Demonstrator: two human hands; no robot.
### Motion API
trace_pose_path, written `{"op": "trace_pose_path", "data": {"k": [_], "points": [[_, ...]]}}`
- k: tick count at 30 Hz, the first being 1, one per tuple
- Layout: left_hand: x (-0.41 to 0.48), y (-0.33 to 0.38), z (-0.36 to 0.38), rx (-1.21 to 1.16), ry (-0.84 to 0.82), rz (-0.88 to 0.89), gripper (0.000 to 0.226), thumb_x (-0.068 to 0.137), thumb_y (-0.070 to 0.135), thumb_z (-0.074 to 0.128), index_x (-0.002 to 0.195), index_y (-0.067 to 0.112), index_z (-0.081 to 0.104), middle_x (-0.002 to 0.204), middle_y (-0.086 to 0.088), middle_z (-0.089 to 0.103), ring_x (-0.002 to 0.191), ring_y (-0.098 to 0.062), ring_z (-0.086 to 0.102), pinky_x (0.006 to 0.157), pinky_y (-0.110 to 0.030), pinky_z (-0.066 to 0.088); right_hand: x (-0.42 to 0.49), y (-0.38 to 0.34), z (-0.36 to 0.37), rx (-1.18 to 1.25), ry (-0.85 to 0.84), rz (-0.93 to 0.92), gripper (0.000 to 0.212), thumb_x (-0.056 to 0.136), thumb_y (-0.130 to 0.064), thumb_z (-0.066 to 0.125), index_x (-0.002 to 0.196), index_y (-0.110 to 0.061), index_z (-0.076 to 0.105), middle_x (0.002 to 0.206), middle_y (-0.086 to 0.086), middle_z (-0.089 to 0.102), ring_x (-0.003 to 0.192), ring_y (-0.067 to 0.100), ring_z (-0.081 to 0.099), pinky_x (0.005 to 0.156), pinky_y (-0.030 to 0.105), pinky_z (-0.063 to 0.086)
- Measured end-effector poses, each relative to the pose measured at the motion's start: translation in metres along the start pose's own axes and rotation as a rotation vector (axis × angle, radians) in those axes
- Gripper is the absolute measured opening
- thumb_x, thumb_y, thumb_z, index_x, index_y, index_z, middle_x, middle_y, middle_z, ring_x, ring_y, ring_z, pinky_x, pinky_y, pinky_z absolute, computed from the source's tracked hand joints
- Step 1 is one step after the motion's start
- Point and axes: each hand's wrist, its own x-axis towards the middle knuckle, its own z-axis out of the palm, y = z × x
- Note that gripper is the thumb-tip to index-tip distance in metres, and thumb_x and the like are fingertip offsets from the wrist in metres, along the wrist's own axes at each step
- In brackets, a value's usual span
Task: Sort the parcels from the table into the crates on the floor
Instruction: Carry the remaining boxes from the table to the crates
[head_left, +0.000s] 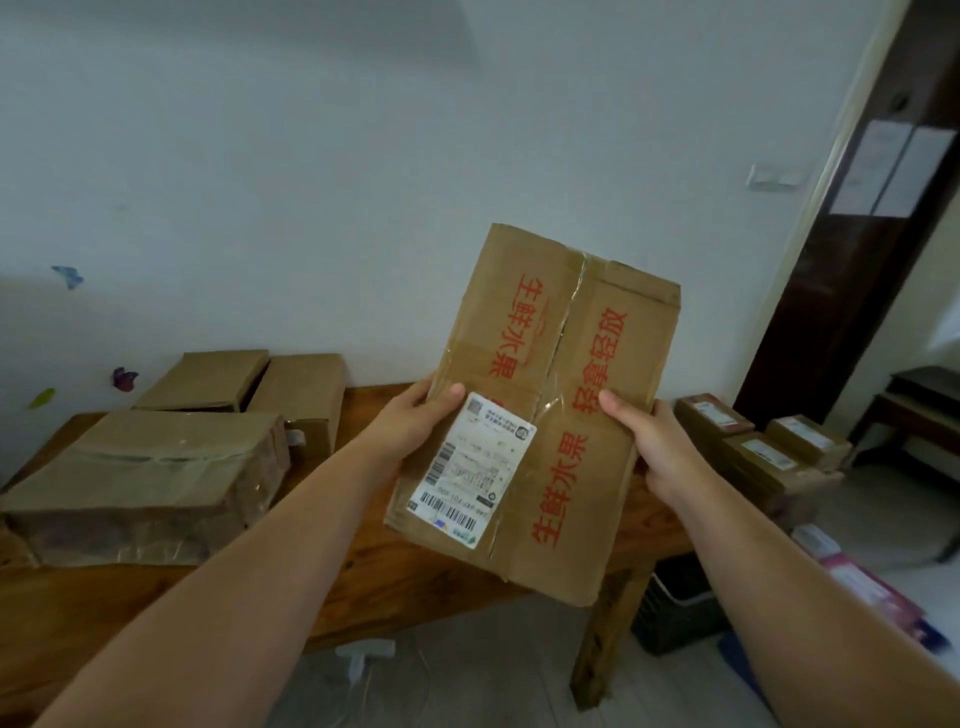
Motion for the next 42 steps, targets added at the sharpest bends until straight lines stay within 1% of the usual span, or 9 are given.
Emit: {"op": "trace_pose_path", "data": {"k": [4,10,14,16,19,26,31,39,42], "points": [[0.015,0.002,0.032,0.037,0.029,-0.044,0.056,0.074,0.049,0.073,0.120,0.027,0.049,0.099,0.000,0.071,0.078,-0.015,0.071,0.059,-0.027,0.054,0.004,0.001,-0.038,0.040,0.039,-0.060,0.095,0.071,-0.025,0.080,0.146,-0.029,0.021,0.128,0.000,0.055,0.110,0.022,0.058,0.088,0.047,0.050],[0.036,0.006,0.094,0.057,-0.104,-0.067,0.048,0.074,0.043,0.075,0.116,0.027,0.057,0.088,0.003,0.075,0.080,-0.017,0.072,0.069,-0.035,0.055,0.008,0.002,-0.113,0.123,0.060,-0.096,0.084,0.063,-0.029,0.079,0.133,-0.035,0.032,0.117,-0.005,0.062,0.095,0.013,0.068,0.078,0.042,0.058],[0.045,0.019,0.152,0.372,-0.217,-0.060,0.048,0.089,0.064,0.037,0.135,0.051,0.032,0.093,0.011,0.067,0.078,-0.010,0.066,0.056,-0.025,0.048,0.013,0.008,-0.165,0.141,0.121,-0.128,0.074,0.079,-0.018,0.074,0.134,-0.040,0.030,0.115,-0.009,0.062,0.091,0.008,0.068,0.060,0.028,0.057],[0.052,0.022,0.187,0.486,-0.237,-0.058,0.052,0.090,0.066,0.026,0.140,0.053,0.018,0.113,0.004,0.062,0.097,-0.021,0.061,0.072,-0.039,0.052,0.015,0.011,-0.196,0.127,0.143,-0.129,0.073,0.082,-0.018,0.072,0.139,-0.037,0.029,0.117,-0.007,0.063,0.096,0.011,0.068,0.064,0.030,0.057],[0.063,0.019,0.225,0.416,-0.185,-0.036,0.062,0.091,0.064,0.031,0.145,0.033,0.029,0.130,-0.007,0.056,0.113,-0.026,0.057,0.095,-0.045,0.046,0.016,0.017,-0.231,0.112,0.125,-0.117,0.076,0.083,-0.019,0.071,0.142,-0.040,0.027,0.118,-0.003,0.066,0.105,0.022,0.066,0.082,0.048,0.056],[0.099,0.015,0.290,0.296,-0.156,-0.181,0.065,0.073,0.071,0.057,0.115,0.021,0.062,0.100,0.002,0.071,0.087,-0.016,0.066,0.070,-0.032,0.050,0.037,0.028,-0.300,0.163,0.215,-0.123,0.074,0.084,-0.015,0.069,0.141,-0.041,0.029,0.120,0.001,0.066,0.104,0.024,0.067,0.084,0.054,0.054],[0.148,0.013,0.311,0.108,-0.268,-0.445,0.072,0.072,0.069,0.061,0.124,0.019,0.055,0.129,-0.009,0.053,0.120,-0.038,0.050,0.101,-0.065,0.031,0.079,0.026,-0.333,0.246,0.229,-0.103,0.070,0.080,-0.012,0.070,0.132,-0.044,0.036,0.119,0.002,0.066,0.100,0.023,0.069,0.074,0.048,0.057],[0.249,0.017,0.352,-0.022,-0.273,-0.353,0.049,0.080,0.059,0.061,0.094,0.013,0.071,0.086,-0.008,0.075,0.078,-0.027,0.072,0.067,-0.038,0.058,0.175,0.003,-0.360,0.096,0.353,-0.090,0.069,0.082,-0.008,0.069,0.135,-0.032,0.032,0.119,-0.008,0.055,0.107,0.018,0.062,0.081,0.046,0.055],[0.288,0.030,0.364,0.000,-0.240,-0.313,0.047,0.078,0.060,0.062,0.086,0.014,0.071,0.081,-0.007,0.075,0.073,-0.026,0.072,0.061,-0.034,0.057,0.213,-0.014,-0.372,0.017,0.451,-0.043,0.052,0.087,-0.037,0.063,0.129,-0.023,0.037,0.123,-0.002,0.055,0.115,0.022,0.055,0.099,0.052,0.044]]}}
